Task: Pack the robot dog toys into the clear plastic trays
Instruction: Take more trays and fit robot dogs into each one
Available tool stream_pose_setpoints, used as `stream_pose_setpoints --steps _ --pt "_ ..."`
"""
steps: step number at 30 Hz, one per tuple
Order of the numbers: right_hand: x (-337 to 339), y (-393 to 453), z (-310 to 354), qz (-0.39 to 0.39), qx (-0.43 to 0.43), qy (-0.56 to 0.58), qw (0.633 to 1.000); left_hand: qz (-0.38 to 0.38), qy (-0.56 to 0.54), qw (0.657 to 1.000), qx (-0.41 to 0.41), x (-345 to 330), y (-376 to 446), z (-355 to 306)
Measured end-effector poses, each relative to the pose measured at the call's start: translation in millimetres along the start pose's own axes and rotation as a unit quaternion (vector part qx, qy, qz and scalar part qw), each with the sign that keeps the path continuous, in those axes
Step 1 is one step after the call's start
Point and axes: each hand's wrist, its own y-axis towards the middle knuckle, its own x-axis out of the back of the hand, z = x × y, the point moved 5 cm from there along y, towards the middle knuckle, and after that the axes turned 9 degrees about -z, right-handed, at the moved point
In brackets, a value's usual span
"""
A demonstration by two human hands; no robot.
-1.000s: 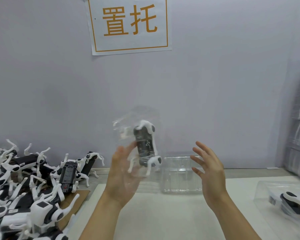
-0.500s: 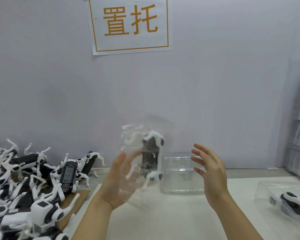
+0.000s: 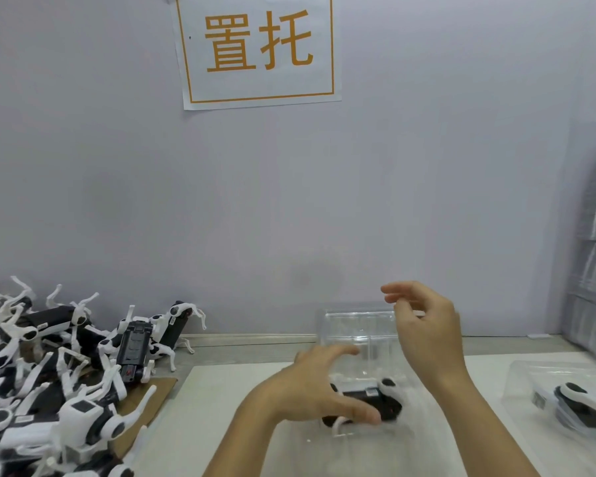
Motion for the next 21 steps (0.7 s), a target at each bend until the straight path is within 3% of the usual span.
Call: stream_pose_setpoints --steps 3,5,8,10,12,14,16,21 --pt "-10.2 -3.7 14.1 0.06 0.01 -0.044 0.997 -0.104 -0.109 0.988 0.014 12.3 4.0 12.4" --pt "-22.8 -12.3 24.6 0.102 -0.016 -0.047 0.993 -0.239 -0.193 0.95 0.059 27.4 8.3 31.6" --pt "-56.6 -41.4 36.3 0.18 -0.074 -0.04 0.98 -0.413 -0.338 0.83 0.163 49.5 2.3 69.2" --pt "-84.5 -72.2 35.4 0.249 -0.122 -0.04 0.96 -0.459 -0.423 0.752 0.212 58.6 -8.2 95.2" --pt "-107.4 -105.5 28.1 0.33 -0.154 -0.06 0.929 -0.474 -0.462 0.708 0.246 63.3 -18.2 114.6" --pt "-116.6 -125.7 19.5 0.377 -0.148 -0.106 0.908 -0.471 -0.477 0.694 0.263 62.5 -21.3 124.1" --pt "-115.5 -124.7 15.6 0.359 -0.139 -0.138 0.912 -0.461 -0.485 0.695 0.264 58.7 -18.3 123.4" --pt "-99.9 -104.6 -10.6 0.345 -0.152 -0.308 0.874 -0.437 -0.462 0.731 0.247 48.1 -8.6 112.6"
